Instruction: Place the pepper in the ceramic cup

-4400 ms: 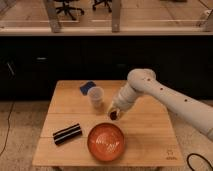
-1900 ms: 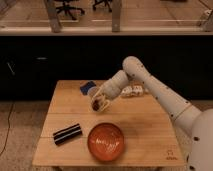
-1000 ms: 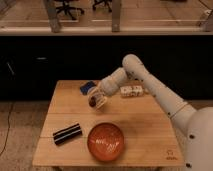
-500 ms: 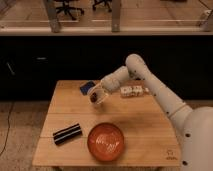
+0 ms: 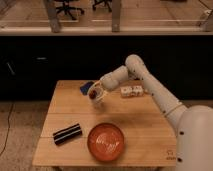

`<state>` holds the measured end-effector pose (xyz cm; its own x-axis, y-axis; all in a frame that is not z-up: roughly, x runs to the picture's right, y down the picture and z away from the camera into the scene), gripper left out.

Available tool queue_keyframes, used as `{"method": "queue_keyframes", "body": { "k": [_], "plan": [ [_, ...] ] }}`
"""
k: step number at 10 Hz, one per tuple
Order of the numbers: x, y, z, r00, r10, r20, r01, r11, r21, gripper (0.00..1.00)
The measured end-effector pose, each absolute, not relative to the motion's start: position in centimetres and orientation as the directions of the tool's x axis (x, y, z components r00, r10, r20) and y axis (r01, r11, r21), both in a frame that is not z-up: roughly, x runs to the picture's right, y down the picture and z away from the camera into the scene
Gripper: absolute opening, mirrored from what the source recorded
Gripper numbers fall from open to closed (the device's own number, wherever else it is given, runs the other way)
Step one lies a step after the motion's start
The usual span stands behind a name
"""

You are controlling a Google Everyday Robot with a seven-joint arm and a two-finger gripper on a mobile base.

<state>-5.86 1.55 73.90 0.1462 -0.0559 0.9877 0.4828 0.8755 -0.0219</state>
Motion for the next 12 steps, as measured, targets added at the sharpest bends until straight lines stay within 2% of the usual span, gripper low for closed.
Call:
{"method": "queue_keyframes", "body": {
  "k": [9, 12],
  "plan": [
    [-4.8, 2.0, 79.0, 0.178, 0.072, 0.981, 0.366, 0.921, -0.134, 0.00],
    [-5.0, 2.1, 79.5, 0.175, 0.083, 0.981, 0.355, 0.924, -0.142, 0.00]
  ]
}}
